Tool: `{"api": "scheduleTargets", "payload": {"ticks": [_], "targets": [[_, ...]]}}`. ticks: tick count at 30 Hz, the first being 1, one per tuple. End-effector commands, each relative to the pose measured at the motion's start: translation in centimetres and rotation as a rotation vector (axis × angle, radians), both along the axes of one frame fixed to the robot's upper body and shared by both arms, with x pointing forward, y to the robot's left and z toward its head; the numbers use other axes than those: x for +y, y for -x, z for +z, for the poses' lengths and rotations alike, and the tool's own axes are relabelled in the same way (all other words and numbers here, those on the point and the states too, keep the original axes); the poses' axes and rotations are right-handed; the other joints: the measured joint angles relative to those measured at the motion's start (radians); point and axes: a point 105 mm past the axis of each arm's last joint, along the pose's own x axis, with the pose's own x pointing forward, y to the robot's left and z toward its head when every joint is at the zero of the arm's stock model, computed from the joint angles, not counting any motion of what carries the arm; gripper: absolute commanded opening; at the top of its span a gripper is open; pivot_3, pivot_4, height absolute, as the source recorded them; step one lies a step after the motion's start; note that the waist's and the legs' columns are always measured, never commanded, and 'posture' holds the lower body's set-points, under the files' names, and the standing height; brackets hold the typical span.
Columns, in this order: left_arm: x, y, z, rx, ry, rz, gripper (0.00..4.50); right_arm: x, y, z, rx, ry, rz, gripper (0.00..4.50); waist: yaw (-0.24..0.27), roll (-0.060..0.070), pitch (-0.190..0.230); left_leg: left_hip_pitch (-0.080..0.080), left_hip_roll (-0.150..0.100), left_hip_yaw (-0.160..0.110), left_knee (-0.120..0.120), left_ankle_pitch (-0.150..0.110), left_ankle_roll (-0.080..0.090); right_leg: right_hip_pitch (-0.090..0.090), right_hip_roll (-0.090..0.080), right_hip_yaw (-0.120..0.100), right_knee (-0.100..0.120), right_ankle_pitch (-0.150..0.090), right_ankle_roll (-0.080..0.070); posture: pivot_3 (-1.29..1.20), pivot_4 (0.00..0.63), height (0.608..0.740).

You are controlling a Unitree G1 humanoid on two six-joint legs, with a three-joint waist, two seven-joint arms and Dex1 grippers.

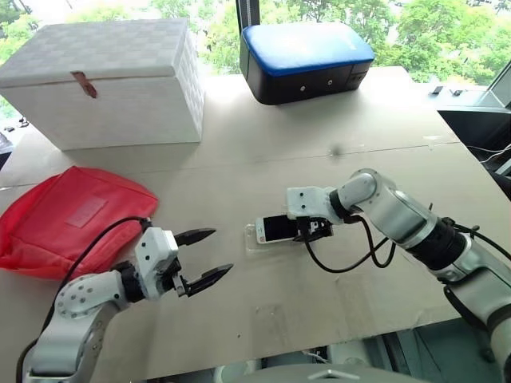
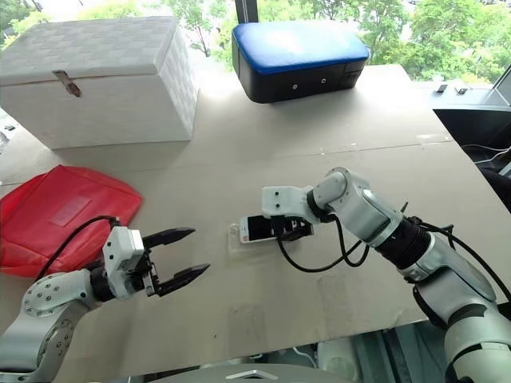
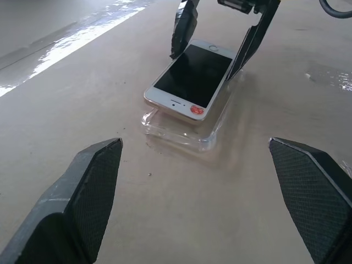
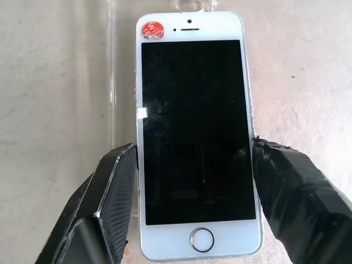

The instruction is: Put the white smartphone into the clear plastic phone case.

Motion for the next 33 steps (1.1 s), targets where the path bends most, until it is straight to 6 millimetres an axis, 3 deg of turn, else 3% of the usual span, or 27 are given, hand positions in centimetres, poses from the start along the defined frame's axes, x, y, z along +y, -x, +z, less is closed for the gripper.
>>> {"api": "scheduleTargets", "payload": {"ticks": [1, 15, 30, 32, 33], "targets": [[-0.4, 0.1, 0.8, -0.039, -0.011, -0.017, 4.34, -0.6, 1.2, -1.2, 0.041, 0.056, 0.062, 2.76, 0.0, 0.0, 0.0, 0.0, 0.0, 0.0, 0.0, 0.0, 0.0, 0.0, 0.0, 0.0, 0.0, 0.0, 0.0, 0.0, 0.15, 0.734], [-0.7, 0.0, 0.7, -0.036, -0.007, -0.022, 4.34, -0.2, 2.9, -3.3, 0.097, 0.098, 0.098, 2.76, -0.001, 0.0, -0.001, 0.0, 0.0, 0.0, 0.0, 0.0, 0.0, 0.0, 0.001, 0.0, 0.0, 0.0, 0.0, 0.0, 0.15, 0.734], [-1.2, -0.6, 0.7, -0.034, -0.005, -0.05, 4.34, -0.9, 2.8, -4.3, 0.16, 0.182, 0.077, 2.76, 0.001, 0.0, -0.001, 0.001, 0.0, 0.0, 0.0, 0.0, 0.0, 0.001, 0.001, 0.0, 0.0, 0.0, 0.0, 0.0, 0.15, 0.734], [-1.1, -0.6, 0.7, -0.034, -0.006, -0.049, 4.34, -0.8, 2.5, -3.6, 0.132, 0.16, 0.073, 3.76, 0.001, 0.001, -0.001, 0.001, 0.0, 0.0, 0.0, 0.0, 0.0, 0.001, 0.001, 0.0, 0.0, 0.0, 0.0, 0.0, 0.15, 0.734], [-1.0, -0.6, 0.7, -0.035, -0.007, -0.048, 4.34, -0.8, 2.3, -3.3, 0.114, 0.151, 0.072, 4.03, 0.001, 0.001, -0.001, 0.001, 0.0, 0.0, 0.0, 0.0, 0.0, 0.001, 0.001, 0.0, 0.0, 0.0, 0.0, 0.0, 0.15, 0.734]]}}
